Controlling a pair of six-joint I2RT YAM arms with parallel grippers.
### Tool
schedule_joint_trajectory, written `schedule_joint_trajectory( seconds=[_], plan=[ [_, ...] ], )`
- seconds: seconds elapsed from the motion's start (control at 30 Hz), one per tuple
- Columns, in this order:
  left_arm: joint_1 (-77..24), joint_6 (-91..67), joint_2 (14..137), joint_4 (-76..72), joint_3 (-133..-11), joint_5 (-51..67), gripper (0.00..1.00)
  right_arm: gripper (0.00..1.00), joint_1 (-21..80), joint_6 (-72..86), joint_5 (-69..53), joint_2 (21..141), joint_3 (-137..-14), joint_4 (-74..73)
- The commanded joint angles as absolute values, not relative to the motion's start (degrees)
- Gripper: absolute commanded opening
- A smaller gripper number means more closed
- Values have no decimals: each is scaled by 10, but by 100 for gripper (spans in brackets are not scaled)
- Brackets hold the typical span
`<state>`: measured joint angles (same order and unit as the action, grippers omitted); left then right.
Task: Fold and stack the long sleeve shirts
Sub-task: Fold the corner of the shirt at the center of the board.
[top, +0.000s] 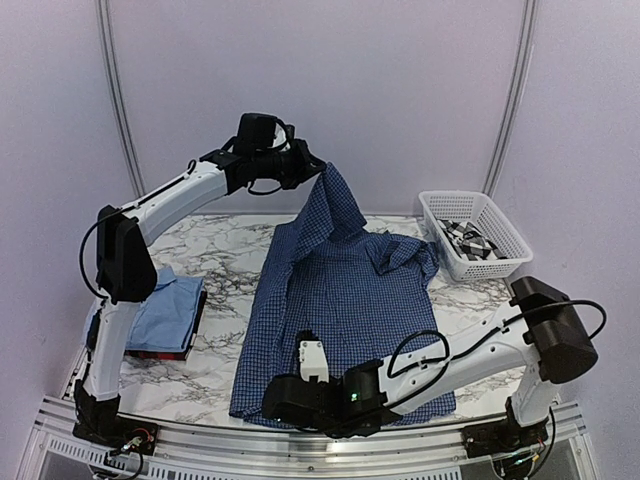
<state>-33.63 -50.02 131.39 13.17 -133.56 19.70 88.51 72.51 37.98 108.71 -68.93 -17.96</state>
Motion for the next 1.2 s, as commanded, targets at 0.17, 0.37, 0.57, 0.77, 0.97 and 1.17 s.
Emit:
schedule_joint_trajectory(
  seconds=[0.17, 0.37, 0.57, 0.77, 0.97, 1.17],
  plan=[
    [-358, -525, 1346, 65, -1352, 224, 0, 0, 903, 808, 402, 1056, -679, -229],
    [-359, -529, 1352, 58, -1347, 235, 0, 0, 903, 826, 397, 1022, -651, -231],
    [-359, -526, 1350, 57, -1340, 243, 0, 0, 903, 786, 388, 1025, -689, -233],
    [-359, -524, 1343, 55, -1325, 252, 0, 0, 903, 787, 377, 1028, -682, -220],
    [-359, -522, 1342, 53, -1315, 262, 0, 31, 903, 773, 355, 1019, -660, -201],
    [-359, -523, 1342, 50, -1316, 260, 0, 34, 894, 728, 338, 1062, -728, -249]
  ],
)
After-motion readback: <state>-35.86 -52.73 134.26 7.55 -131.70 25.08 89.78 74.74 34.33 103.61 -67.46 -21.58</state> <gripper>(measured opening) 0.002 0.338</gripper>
